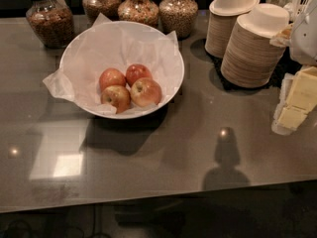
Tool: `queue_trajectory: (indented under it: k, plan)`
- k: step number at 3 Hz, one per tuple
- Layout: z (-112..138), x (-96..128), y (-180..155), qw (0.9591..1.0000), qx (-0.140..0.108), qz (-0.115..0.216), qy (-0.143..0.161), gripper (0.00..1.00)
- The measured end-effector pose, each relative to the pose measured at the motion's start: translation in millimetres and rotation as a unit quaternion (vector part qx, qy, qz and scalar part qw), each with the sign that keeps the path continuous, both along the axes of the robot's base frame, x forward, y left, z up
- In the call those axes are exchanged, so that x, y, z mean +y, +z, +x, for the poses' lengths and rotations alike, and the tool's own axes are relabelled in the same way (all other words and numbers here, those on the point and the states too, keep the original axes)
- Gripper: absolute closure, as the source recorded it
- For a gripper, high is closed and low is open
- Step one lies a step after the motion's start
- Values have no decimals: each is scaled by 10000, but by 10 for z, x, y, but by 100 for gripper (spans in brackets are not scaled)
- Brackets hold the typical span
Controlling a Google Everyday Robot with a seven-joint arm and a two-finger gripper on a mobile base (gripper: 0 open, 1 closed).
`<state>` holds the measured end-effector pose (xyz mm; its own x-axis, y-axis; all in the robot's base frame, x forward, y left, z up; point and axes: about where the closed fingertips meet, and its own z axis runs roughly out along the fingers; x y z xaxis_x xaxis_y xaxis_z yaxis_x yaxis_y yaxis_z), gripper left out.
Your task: Pick apple from white bowl
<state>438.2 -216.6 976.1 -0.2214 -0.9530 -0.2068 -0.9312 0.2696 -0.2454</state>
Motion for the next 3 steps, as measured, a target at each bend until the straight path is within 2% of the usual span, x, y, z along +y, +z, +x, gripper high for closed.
queue_trajectory:
  k: [1,2,3]
  plan:
    - [11,59,8,10000,-40,36,20,0]
    - [53,531,-36,9992,-167,228,282,0]
    - [59,1152,-47,9958,-395,432,705,0]
